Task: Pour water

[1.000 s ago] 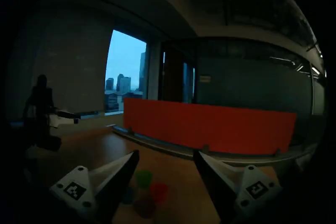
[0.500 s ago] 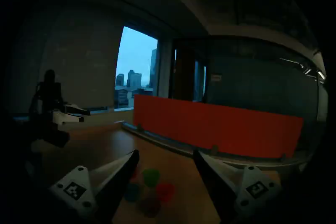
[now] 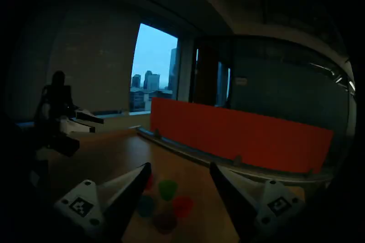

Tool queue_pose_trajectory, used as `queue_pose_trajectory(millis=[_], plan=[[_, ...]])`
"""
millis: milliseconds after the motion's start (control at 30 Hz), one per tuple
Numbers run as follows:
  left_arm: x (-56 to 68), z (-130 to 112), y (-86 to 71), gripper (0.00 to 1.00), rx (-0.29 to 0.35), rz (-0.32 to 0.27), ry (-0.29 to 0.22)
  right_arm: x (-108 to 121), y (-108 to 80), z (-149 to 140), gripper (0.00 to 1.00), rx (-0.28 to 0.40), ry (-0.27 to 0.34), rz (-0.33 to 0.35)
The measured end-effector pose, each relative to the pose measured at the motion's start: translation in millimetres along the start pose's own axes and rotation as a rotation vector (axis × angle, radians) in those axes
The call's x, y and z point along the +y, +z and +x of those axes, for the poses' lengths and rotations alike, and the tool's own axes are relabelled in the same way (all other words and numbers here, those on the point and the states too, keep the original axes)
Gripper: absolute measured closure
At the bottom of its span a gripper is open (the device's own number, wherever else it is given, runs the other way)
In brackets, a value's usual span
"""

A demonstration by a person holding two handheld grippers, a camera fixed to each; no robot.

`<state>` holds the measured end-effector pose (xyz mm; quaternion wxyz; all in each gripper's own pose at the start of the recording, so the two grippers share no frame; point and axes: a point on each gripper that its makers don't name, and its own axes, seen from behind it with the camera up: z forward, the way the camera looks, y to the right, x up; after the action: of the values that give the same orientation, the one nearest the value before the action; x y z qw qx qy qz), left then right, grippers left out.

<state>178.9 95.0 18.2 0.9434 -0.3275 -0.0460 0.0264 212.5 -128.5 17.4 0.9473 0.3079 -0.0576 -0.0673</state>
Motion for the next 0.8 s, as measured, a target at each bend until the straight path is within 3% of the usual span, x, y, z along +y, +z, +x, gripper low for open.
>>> queue_pose_trajectory(millis=[800], plan=[[31.3,-53,31.0,0.01,-0.132,-0.126,0.053,-7,24.5,-30,0.01,-0.141,-0.027,0.085]])
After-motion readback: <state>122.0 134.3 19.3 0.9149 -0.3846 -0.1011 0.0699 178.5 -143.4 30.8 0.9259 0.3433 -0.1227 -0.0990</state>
